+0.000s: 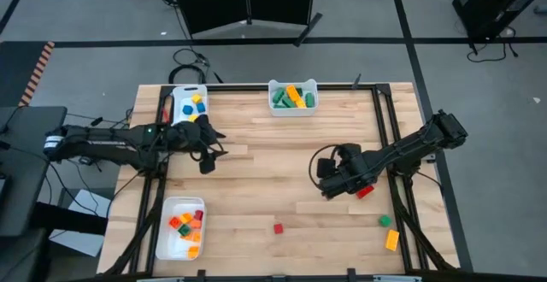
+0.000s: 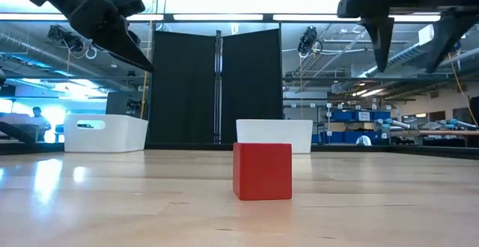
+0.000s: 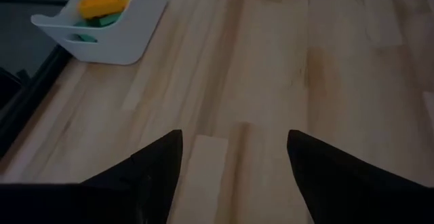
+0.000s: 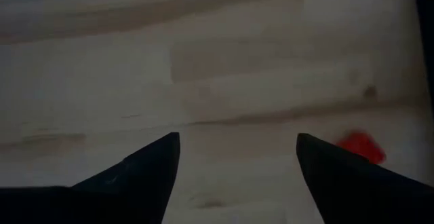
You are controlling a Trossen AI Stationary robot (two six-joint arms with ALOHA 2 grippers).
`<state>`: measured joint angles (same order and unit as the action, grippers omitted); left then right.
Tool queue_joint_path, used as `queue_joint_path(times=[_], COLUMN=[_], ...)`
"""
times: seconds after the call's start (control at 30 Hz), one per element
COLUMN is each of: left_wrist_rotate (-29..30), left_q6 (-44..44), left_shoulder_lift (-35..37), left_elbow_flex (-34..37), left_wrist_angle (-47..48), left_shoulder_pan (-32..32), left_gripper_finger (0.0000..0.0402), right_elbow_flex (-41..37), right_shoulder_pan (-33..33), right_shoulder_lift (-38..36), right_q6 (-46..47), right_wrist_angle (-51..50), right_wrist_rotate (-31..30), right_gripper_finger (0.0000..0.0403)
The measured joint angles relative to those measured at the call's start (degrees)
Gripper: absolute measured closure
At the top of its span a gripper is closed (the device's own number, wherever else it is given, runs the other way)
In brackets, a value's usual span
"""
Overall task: Sort blocks by size
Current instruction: Put the red 8 stud game piece into the top right white bin
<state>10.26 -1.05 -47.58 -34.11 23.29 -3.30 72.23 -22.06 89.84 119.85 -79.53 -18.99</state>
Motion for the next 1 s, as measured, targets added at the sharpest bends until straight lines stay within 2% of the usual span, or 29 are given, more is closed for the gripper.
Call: queue_joint_path(times=[0.07, 0.3, 0.53, 0.83, 1.0], left_wrist_rotate=[-1.7, -6.77, -7.56, -11.14, -13.46], left_q6=[1.7, 8.08, 12.81, 17.61, 18.65], left_shoulder_lift=[1.05, 1.43, 1.43, 1.42, 1.4], left_elbow_flex=[1.06, 1.73, 1.73, 1.73, 1.73], left_wrist_angle=[-1.09, -1.51, -1.21, -1.03, -0.95], left_shoulder_pan=[-1.8, -6.53, -10.37, -14.43, -15.58], left_gripper_finger=[0.0126, 0.0126, 0.0126, 0.0127, 0.0127], right_elbow_flex=[0.0, 0.0, -0.15, -10.4, -14.17], right_shoulder_pan=[0.0, -0.51, -0.26, -0.37, -0.04], right_shoulder_lift=[0.0, 0.0, 1.99, 1.93, 1.95], right_q6=[3.95, 8.26, 14.71, 17.22, 18.3], right_wrist_angle=[-0.06, -0.65, -7.21, 5.9, 6.58], right_wrist_rotate=[2.37, 6.01, 19.18, 24.06, 26.78], right_gripper_finger=[0.0092, 0.0084, 0.0096, 0.012, 0.0127])
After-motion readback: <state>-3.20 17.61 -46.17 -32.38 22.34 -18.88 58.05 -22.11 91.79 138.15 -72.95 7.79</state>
